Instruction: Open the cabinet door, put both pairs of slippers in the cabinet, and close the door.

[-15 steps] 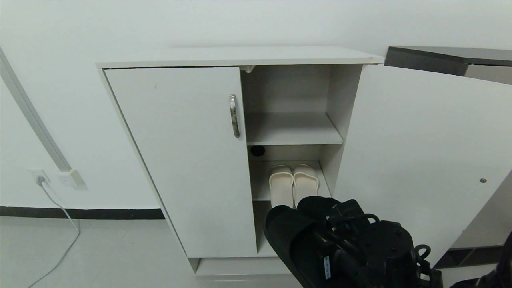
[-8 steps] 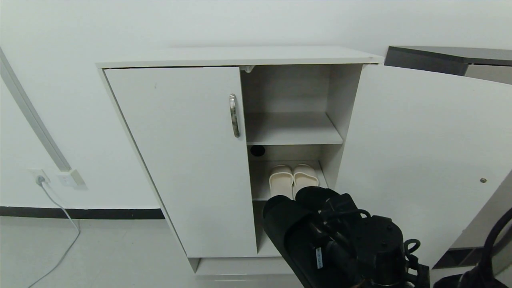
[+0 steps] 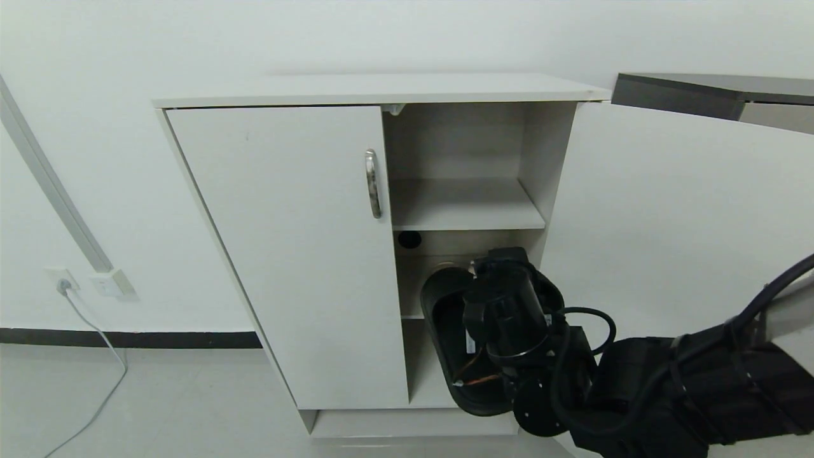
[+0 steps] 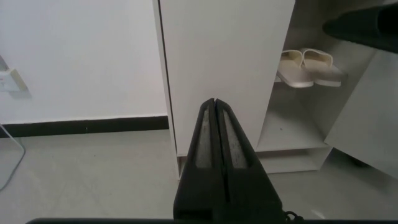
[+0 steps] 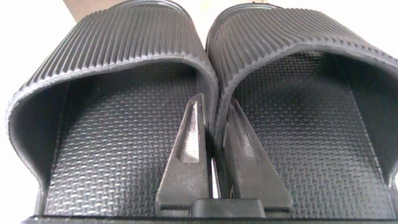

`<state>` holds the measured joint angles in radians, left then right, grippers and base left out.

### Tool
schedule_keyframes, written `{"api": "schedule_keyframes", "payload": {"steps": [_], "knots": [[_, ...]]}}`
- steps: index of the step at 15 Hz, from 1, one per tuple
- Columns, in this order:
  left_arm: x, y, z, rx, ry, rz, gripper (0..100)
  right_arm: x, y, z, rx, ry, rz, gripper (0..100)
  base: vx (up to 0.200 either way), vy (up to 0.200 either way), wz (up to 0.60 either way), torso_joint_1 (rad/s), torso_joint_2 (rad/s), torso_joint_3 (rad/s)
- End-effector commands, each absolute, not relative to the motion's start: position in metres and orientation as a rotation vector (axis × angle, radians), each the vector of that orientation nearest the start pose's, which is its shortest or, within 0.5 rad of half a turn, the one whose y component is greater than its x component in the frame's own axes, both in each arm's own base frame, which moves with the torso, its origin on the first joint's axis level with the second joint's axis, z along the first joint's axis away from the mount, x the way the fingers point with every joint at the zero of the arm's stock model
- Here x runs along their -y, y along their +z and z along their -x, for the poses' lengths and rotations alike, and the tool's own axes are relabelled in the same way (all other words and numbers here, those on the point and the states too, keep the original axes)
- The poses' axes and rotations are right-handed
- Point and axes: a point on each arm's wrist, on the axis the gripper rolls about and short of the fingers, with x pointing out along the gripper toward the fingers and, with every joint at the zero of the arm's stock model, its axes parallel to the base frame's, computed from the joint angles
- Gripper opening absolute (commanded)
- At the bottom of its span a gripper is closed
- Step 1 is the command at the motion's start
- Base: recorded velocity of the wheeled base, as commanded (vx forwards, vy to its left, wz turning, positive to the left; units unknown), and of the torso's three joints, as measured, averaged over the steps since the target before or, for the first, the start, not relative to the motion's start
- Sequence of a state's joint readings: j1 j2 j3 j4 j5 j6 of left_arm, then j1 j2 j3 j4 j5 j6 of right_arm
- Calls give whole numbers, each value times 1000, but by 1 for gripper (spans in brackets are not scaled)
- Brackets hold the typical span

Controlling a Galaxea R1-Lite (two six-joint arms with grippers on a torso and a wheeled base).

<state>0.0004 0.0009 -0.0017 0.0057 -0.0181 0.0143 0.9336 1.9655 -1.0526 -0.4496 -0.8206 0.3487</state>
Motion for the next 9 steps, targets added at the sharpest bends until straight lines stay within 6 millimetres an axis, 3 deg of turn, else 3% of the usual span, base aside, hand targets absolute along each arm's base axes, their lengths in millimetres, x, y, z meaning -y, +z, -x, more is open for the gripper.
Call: {"api": "schedule_keyframes", "payload": {"steps": [1, 5, 9], "knots": [[0, 75, 23, -6, -17, -14, 0, -294, 161, -240, -273, 59, -8, 0, 0, 0, 0, 0, 0, 0], [0, 75, 23, -6, -17, -14, 0, -296, 194, -240, -207, 15, -31, 0, 0, 0, 0, 0, 0, 0], [0, 75, 23, -6, -17, -14, 0, -292, 202, -236, -194, 19, -45, 0, 0, 0, 0, 0, 0, 0]]}}
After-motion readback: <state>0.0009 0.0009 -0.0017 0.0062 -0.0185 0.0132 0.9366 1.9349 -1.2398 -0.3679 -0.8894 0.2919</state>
